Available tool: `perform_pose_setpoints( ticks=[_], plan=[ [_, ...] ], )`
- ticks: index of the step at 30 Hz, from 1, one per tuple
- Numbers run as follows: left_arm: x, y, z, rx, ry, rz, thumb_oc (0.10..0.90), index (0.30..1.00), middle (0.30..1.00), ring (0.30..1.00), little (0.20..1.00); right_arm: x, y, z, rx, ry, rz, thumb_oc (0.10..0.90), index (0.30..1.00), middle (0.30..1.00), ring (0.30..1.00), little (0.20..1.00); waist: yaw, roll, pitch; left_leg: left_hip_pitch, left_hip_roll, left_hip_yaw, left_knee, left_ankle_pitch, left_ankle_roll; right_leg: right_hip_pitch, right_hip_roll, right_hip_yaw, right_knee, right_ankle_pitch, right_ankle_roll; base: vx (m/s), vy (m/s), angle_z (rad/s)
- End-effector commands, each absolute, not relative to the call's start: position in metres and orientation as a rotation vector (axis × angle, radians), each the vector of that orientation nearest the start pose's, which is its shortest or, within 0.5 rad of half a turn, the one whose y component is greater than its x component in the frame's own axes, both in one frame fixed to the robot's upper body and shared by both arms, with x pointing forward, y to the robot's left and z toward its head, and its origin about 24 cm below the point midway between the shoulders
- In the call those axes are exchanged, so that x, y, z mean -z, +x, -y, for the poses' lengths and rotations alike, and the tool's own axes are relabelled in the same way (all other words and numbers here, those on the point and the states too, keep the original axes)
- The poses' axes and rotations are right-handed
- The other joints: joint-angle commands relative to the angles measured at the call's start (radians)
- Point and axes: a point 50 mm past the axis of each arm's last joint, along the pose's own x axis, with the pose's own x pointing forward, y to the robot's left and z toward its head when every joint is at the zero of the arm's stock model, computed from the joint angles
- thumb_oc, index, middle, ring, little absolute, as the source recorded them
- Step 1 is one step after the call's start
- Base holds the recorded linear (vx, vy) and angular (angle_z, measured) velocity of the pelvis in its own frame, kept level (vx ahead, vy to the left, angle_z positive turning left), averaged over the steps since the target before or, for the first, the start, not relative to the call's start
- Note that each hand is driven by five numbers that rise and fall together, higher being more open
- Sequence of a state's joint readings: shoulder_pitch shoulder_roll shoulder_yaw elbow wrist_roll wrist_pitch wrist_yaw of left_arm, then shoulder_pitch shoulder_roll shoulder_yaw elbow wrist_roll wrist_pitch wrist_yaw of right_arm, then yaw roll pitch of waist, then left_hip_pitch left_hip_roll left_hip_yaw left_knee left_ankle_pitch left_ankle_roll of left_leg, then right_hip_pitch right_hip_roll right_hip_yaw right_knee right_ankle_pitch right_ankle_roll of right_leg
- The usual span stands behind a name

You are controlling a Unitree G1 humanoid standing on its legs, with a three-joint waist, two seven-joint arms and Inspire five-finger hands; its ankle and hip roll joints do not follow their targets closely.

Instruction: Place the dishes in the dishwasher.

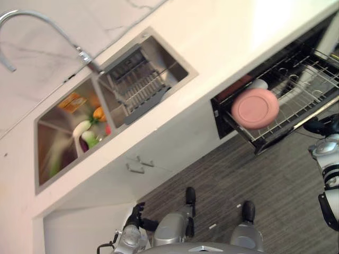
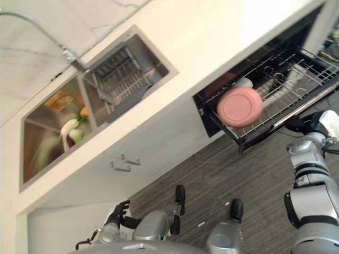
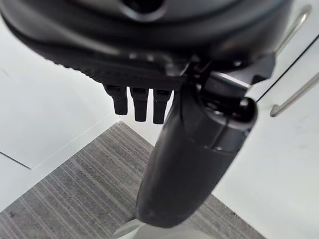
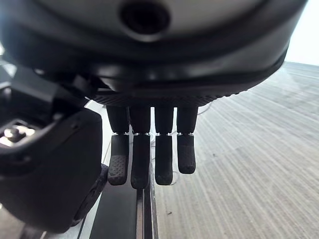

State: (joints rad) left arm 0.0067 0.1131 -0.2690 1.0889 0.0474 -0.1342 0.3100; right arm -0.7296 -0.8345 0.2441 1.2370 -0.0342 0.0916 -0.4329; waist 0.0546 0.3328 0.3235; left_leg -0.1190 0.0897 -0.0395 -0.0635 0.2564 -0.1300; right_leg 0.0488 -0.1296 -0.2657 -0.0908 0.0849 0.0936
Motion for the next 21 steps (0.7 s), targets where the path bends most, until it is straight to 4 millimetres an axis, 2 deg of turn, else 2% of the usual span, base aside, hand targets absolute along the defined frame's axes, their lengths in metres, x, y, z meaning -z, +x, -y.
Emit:
perform_pose_setpoints(
  ticks=[1,2,3,5,6,8,12,14,15,17,18,19,20,21],
  plan=[
    [0.136,0.157,-0.209,-0.122,0.542,-0.818,0.800,0.900,0.900,0.900,0.900,-0.233,0.359,0.361,0.812,-0.893,0.106,0.400,0.300,0.300,0.300,0.300,0.065,-0.110,-0.058,-0.006,0.026,-0.012,-0.003,-0.114,-0.059,-0.063,-0.149,0.019,0.175,-0.118,0.081,0.00,-0.008,0.96],
    [0.136,0.157,-0.209,-0.122,0.542,-0.818,0.800,0.900,0.900,0.900,0.900,-0.233,0.359,0.361,0.812,-0.893,0.106,0.400,0.300,0.300,0.300,0.300,0.065,-0.110,-0.058,-0.006,0.026,-0.012,-0.003,-0.114,-0.059,-0.063,-0.149,0.019,0.175,-0.118,0.081,0.03,0.028,0.97],
    [0.136,0.155,-0.204,-0.117,0.516,-0.815,0.800,0.900,0.900,0.900,0.900,-0.250,0.356,0.368,0.848,-0.876,0.117,0.400,0.300,0.300,0.300,0.300,0.099,-0.090,-0.071,-0.013,0.003,-0.037,-0.005,-0.108,-0.054,-0.048,-0.163,-0.008,0.181,-0.126,0.080,0.05,0.047,0.45],
    [0.139,0.148,-0.203,-0.115,0.502,-0.835,0.800,0.900,0.900,0.900,0.900,-0.258,0.354,0.372,0.875,-0.840,0.131,0.400,0.300,0.300,0.300,0.300,0.117,-0.072,-0.081,-0.015,-0.010,-0.047,-0.005,-0.102,-0.053,-0.040,-0.173,-0.019,0.183,-0.130,0.081,0.04,0.056,0.44],
    [0.139,0.148,-0.203,-0.115,0.502,-0.835,0.800,0.900,0.900,0.900,0.900,-0.258,0.354,0.372,0.875,-0.840,0.131,0.400,0.300,0.300,0.300,0.300,0.117,-0.072,-0.081,-0.015,-0.010,-0.047,-0.005,-0.102,-0.053,-0.040,-0.173,-0.019,0.183,-0.130,0.081,0.02,0.051,0.52],
    [0.144,0.139,-0.200,-0.096,0.486,-0.875,0.800,0.900,0.900,0.900,0.900,-0.260,0.355,0.371,0.873,-0.784,0.147,0.400,0.300,0.300,0.300,0.300,0.127,-0.052,-0.092,-0.014,-0.020,-0.054,-0.009,-0.096,-0.052,-0.035,-0.180,-0.029,0.188,-0.134,0.080,0.04,0.047,0.53],
    [0.149,0.130,-0.198,-0.077,0.465,-0.914,0.800,0.900,0.900,0.900,0.900,-0.257,0.358,0.365,0.847,-0.719,0.169,0.400,0.300,0.300,0.300,0.300,0.128,-0.046,-0.102,-0.008,-0.024,-0.053,-0.012,-0.098,-0.051,-0.026,-0.182,-0.031,0.182,-0.135,0.082,0.04,0.028,0.26],
    [0.149,0.130,-0.198,-0.079,0.457,-0.924,0.800,0.900,0.900,0.900,0.900,-0.248,0.359,0.361,0.816,-0.661,0.196,0.748,0.822,0.822,0.822,0.822,0.121,-0.046,-0.104,-0.005,-0.025,-0.047,-0.013,-0.104,-0.048,-0.027,-0.179,-0.023,0.173,-0.131,0.084,0.03,0.028,0.00],
    [0.149,0.130,-0.198,-0.082,0.454,-0.927,0.800,0.900,0.900,0.900,0.900,-0.241,0.357,0.364,0.822,-0.630,0.183,0.800,0.900,0.900,0.900,0.900,0.119,-0.047,-0.106,-0.004,-0.025,-0.045,-0.013,-0.106,-0.046,-0.028,-0.179,-0.018,0.169,-0.130,0.084,0.02,0.018,-0.19],
    [0.148,0.135,-0.199,-0.091,0.443,-0.922,0.800,0.900,0.900,0.900,0.900,-0.225,0.352,0.369,0.844,-0.605,0.160,0.800,0.900,0.900,0.900,0.900,0.111,-0.054,-0.105,-0.003,-0.023,-0.035,-0.012,-0.113,-0.044,-0.032,-0.177,-0.006,0.159,-0.125,0.087,0.00,0.015,-0.16],
    [0.148,0.135,-0.199,-0.091,0.443,-0.922,0.800,0.900,0.900,0.900,0.900,-0.225,0.352,0.369,0.844,-0.605,0.160,0.800,0.900,0.900,0.900,0.900,0.111,-0.054,-0.105,-0.003,-0.023,-0.035,-0.012,-0.113,-0.044,-0.032,-0.177,-0.006,0.159,-0.125,0.087,-0.01,0.014,-0.12],
    [0.147,0.140,-0.201,-0.109,0.439,-0.918,0.800,0.900,0.900,0.900,0.900,-0.200,0.347,0.371,0.843,-0.561,0.122,0.800,0.900,0.900,0.900,0.900,0.092,-0.065,-0.096,0.000,-0.019,-0.020,-0.011,-0.120,-0.041,-0.040,-0.173,0.016,0.148,-0.117,0.090,-0.01,-0.001,-0.16],
    [0.146,0.143,-0.204,-0.135,0.429,-0.919,0.800,0.900,0.900,0.900,0.900,-0.184,0.344,0.371,0.843,-0.512,0.094,0.800,0.900,0.900,0.900,0.900,0.083,-0.074,-0.093,0.001,-0.016,-0.010,-0.011,-0.125,-0.039,-0.044,-0.169,0.026,0.142,-0.112,0.091,-0.01,-0.001,-0.23],
    [0.146,0.143,-0.206,-0.136,0.432,-0.920,0.800,0.900,0.900,0.900,0.900,-0.183,0.343,0.371,0.843,-0.509,0.092,0.800,0.900,0.900,0.900,0.900,0.086,-0.077,-0.094,0.002,-0.016,-0.008,-0.011,-0.126,-0.039,-0.044,-0.170,0.028,0.142,-0.111,0.091,0.00,-0.015,-0.22]
  ],
)
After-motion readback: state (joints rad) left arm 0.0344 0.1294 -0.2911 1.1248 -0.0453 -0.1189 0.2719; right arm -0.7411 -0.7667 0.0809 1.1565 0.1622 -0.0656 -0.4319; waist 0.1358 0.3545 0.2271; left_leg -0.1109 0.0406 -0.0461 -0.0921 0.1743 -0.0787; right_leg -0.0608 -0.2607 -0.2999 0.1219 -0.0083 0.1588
